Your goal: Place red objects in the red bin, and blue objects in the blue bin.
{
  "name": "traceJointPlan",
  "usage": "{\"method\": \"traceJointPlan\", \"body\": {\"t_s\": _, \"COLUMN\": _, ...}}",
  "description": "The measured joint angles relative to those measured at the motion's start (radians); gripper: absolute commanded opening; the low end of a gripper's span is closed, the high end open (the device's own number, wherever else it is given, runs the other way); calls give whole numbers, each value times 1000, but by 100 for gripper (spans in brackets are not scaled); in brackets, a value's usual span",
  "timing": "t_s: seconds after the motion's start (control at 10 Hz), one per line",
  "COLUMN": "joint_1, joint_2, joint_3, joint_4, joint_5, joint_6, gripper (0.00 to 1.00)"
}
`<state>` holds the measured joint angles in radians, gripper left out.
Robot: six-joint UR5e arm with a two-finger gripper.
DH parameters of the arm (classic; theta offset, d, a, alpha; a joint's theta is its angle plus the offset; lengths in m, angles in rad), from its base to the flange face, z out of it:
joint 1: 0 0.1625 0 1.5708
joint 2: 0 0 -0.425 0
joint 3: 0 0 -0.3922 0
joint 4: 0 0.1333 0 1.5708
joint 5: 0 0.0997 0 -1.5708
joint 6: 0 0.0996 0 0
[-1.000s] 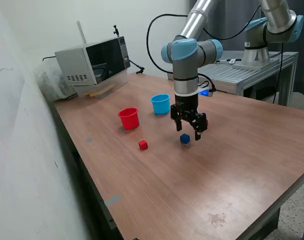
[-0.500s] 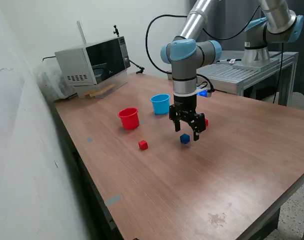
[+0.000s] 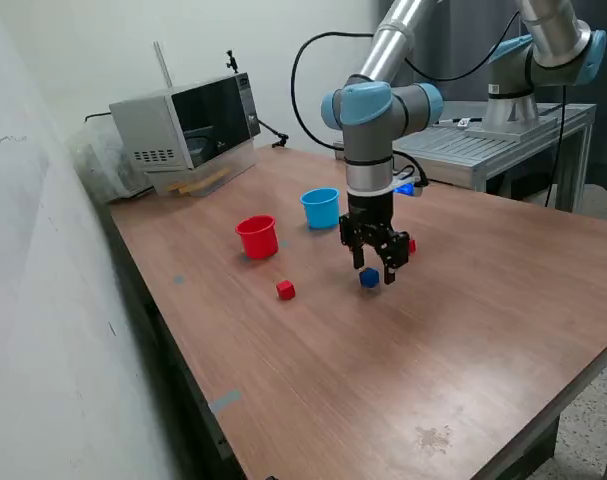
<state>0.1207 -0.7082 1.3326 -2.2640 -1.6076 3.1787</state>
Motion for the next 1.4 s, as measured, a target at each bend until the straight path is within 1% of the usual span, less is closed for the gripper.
{"method": "traceJointPlan", "body": {"t_s": 0.3, "joint_1": -1, "joint_2": 1, "joint_3": -1, "joint_4": 0, "joint_5": 0, "joint_6": -11, "gripper": 0}}
{"method": "traceJointPlan", "body": {"t_s": 0.8, "joint_1": -2, "joint_2": -4, "joint_3": 3, "joint_4": 7, "joint_5": -1, "joint_6": -74, "gripper": 0}}
{"method": "traceJointPlan", "body": {"t_s": 0.9, "joint_1": -6, "joint_2": -23, "joint_3": 3, "joint_4": 10, "joint_5": -2, "joint_6": -87, "gripper": 0}}
{"method": "traceJointPlan", "body": {"t_s": 1.0, "joint_1": -18, "joint_2": -67, "joint_3": 10, "joint_4": 20, "joint_5": -2, "joint_6": -97, "gripper": 0}}
{"method": "traceJointPlan", "body": {"t_s": 1.2, "joint_1": -75, "joint_2": -194, "joint_3": 46, "joint_4": 60, "joint_5": -2, "joint_6": -112, "gripper": 0}}
{"method": "traceJointPlan", "body": {"t_s": 1.4, "joint_1": -176, "joint_2": -298, "joint_3": 93, "joint_4": 117, "joint_5": -5, "joint_6": -138, "gripper": 0}}
